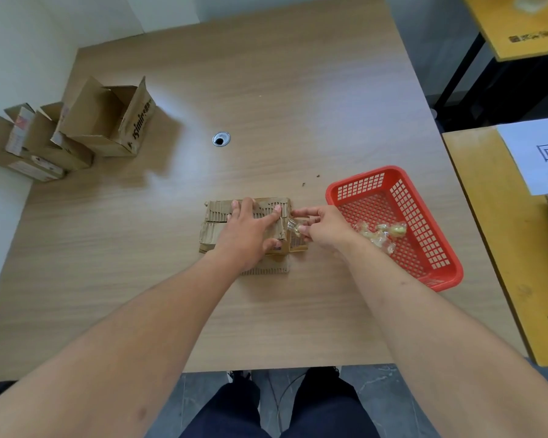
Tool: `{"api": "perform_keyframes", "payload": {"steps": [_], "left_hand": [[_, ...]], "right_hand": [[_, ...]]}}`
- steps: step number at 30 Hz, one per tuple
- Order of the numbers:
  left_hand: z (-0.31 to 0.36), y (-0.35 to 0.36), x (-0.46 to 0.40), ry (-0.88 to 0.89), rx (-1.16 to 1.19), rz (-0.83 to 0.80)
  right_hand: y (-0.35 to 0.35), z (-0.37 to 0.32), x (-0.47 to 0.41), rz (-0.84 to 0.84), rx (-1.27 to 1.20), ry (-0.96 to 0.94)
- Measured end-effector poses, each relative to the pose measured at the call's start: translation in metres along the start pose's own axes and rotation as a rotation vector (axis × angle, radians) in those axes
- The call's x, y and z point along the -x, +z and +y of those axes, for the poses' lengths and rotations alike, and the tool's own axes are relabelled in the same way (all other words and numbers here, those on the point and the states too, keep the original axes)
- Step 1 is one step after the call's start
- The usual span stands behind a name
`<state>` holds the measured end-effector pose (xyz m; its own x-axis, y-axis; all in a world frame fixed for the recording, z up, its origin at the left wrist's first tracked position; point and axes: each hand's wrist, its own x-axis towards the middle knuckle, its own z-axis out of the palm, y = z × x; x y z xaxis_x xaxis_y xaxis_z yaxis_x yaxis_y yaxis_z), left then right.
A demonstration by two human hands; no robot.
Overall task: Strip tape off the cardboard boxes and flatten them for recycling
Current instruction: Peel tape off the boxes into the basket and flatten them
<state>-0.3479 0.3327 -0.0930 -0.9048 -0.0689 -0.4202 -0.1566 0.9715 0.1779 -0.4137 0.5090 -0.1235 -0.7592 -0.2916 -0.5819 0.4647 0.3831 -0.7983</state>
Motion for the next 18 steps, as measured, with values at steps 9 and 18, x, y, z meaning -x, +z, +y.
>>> {"api": "perform_keyframes", "payload": {"steps": [9,18], "left_hand": [[0.001,0.002,0.002,-0.001,0.003,-0.003],[0.001,0.006,0.009,0.017,-0.023,-0.001]], "right_hand": [[0.016,-0.005,0.006,0.201,0.515,-0.088],[0.023,0.012,0.005,0.497,0.399,-0.113]]}}
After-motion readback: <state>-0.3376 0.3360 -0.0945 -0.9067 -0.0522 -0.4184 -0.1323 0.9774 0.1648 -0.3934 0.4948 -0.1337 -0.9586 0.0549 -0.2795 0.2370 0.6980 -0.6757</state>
